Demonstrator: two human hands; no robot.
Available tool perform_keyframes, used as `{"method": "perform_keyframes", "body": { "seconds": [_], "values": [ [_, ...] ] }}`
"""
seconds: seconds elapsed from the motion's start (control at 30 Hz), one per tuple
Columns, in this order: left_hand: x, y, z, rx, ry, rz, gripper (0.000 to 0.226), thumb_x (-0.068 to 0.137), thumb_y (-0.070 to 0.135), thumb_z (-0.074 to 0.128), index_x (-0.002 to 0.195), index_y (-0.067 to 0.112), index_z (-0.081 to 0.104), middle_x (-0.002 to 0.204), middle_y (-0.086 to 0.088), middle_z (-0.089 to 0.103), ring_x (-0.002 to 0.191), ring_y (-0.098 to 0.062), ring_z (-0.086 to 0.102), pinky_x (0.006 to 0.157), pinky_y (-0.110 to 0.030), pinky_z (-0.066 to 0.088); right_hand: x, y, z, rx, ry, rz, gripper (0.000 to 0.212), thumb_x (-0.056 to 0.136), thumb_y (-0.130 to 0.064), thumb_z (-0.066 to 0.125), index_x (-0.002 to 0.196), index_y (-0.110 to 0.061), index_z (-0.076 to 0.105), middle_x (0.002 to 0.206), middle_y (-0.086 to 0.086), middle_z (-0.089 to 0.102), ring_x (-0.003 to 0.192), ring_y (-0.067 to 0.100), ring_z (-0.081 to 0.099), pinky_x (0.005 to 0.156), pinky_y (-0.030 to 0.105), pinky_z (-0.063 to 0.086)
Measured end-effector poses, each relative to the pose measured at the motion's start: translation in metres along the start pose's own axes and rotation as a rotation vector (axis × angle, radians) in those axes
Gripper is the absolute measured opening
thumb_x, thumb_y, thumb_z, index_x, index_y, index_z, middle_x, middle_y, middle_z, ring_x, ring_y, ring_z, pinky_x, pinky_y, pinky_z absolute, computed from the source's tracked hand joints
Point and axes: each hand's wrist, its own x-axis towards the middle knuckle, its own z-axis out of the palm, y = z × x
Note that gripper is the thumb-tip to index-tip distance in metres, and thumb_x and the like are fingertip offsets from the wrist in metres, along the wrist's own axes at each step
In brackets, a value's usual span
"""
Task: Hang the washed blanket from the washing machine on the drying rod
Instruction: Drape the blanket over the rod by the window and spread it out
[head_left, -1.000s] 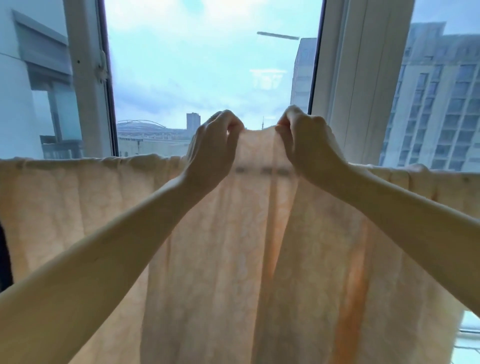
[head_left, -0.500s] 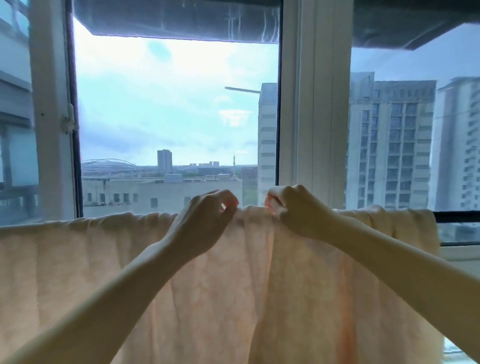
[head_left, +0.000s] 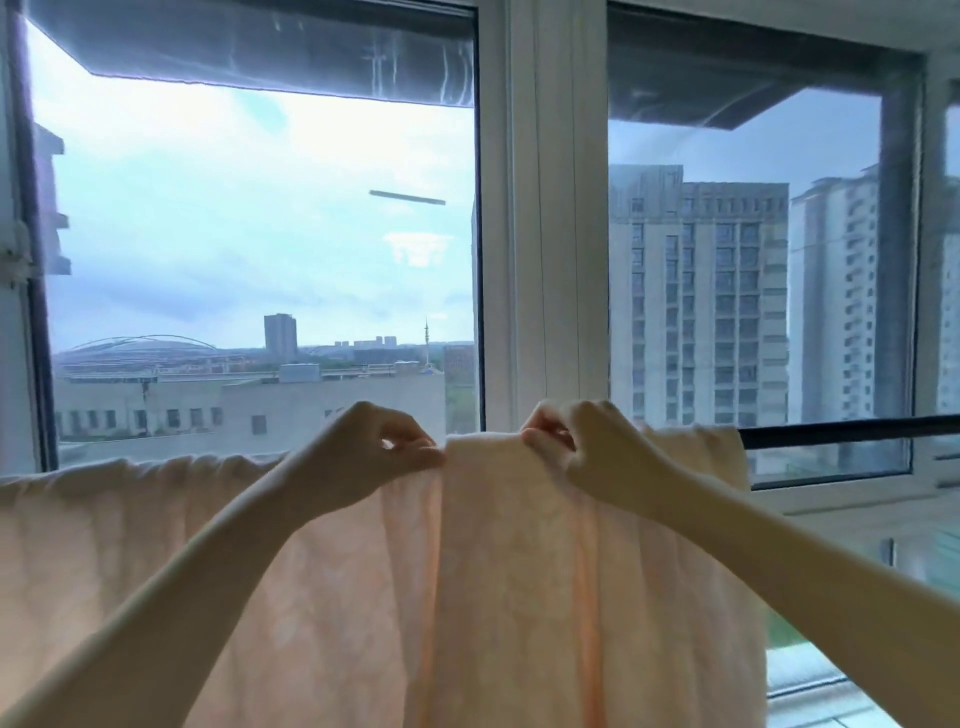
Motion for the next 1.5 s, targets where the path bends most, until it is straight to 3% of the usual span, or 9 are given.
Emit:
{"method": "perform_keyframes", "body": {
  "seconds": [0.27,0.47,0.63,0.93,1.03,1.17,1.27,1.4,1.5],
  "values": [
    [0.004,0.012,-0.002,0.03,0.073,-0.232,0.032,0.081,0.042,0.066,0.072,0.013,0.074,0.059,-0.005,0.064,0.046,-0.005,0.051,0.049,-0.015,0.041,0.002,0.018,-0.01,0.021,-0.005,-0.077,0.014,0.1,-0.028,0.046,0.09,-0.022,0.055,0.077,-0.007,0.062,0.067,0.006,0.059,0.063,0.028,0.05],
    [0.007,0.019,0.005,0.061,0.114,-0.337,0.023,0.085,0.033,0.068,0.072,0.014,0.073,0.066,-0.009,0.068,0.056,-0.014,0.054,0.054,-0.019,0.043,-0.013,0.049,-0.026,0.015,0.035,-0.051,0.018,0.101,-0.034,0.043,0.092,-0.024,0.054,0.07,-0.009,0.061,0.061,0.009,0.06,0.067,0.04,0.055],
    [0.011,0.019,0.007,0.091,0.161,-0.382,0.03,0.087,0.034,0.066,0.073,0.008,0.073,0.071,-0.017,0.068,0.06,-0.018,0.055,0.062,-0.029,0.045,-0.023,0.081,-0.042,0.013,0.04,-0.044,0.018,0.1,-0.033,0.043,0.092,-0.021,0.055,0.068,-0.006,0.063,0.057,0.009,0.062,0.062,0.036,0.058],
    [0.013,0.024,0.01,0.072,0.238,-0.409,0.029,0.095,0.028,0.056,0.084,0.005,0.07,0.081,-0.016,0.068,0.074,-0.026,0.062,0.064,-0.029,0.045,-0.033,0.103,-0.052,-0.017,0.087,0.014,0.018,0.099,-0.029,0.045,0.087,-0.021,0.057,0.06,-0.004,0.061,0.047,0.009,0.058,0.05,0.036,0.056],
    [0.009,0.024,0.009,0.115,0.199,-0.391,0.022,0.095,0.027,0.056,0.082,0.016,0.069,0.079,-0.005,0.067,0.082,-0.025,0.064,0.072,-0.033,0.05,-0.029,0.097,-0.053,-0.061,0.023,0.009,0.026,0.1,-0.021,0.041,0.078,-0.019,0.054,0.059,0.001,0.06,0.046,0.014,0.058,0.048,0.037,0.055],
    [0.001,0.022,0.001,0.082,0.092,-0.372,0.021,0.081,0.055,0.061,0.087,0.035,0.064,0.09,0.016,0.066,0.088,-0.007,0.063,0.079,-0.032,0.052,-0.028,0.068,-0.053,-0.027,-0.101,-0.043,0.023,0.102,-0.015,0.038,0.088,-0.014,0.055,0.069,0.003,0.062,0.048,0.009,0.052,0.044,0.014,0.046],
    [-0.004,0.03,-0.005,-0.05,-0.008,-0.326,0.049,0.067,0.071,0.065,0.103,0.036,0.066,0.097,0.023,0.069,0.092,0.005,0.063,0.077,-0.019,0.047,-0.028,0.045,-0.045,0.041,-0.083,-0.154,0.013,0.1,-0.024,0.046,0.104,-0.017,0.056,0.091,0.002,0.065,0.069,0.006,0.06,0.064,0.019,0.055],
    [-0.002,0.037,-0.003,-0.005,-0.078,-0.29,0.039,0.063,0.052,0.074,0.099,0.036,0.07,0.085,0.037,0.065,0.081,0.018,0.06,0.066,-0.009,0.046,-0.022,0.021,-0.028,0.005,-0.019,-0.296,0.03,0.094,-0.037,0.056,0.12,-0.021,0.054,0.114,0.0,0.063,0.11,0.012,0.054,0.095,0.033,0.049],
    [0.001,0.034,0.001,0.033,-0.046,-0.28,0.028,0.067,0.039,0.08,0.092,0.029,0.074,0.072,0.025,0.067,0.07,0.015,0.06,0.055,-0.006,0.044,-0.016,0.013,-0.018,-0.018,0.006,-0.344,0.032,0.092,-0.037,0.06,0.12,-0.021,0.054,0.111,-0.002,0.065,0.109,0.014,0.056,0.095,0.035,0.05]
  ]
}}
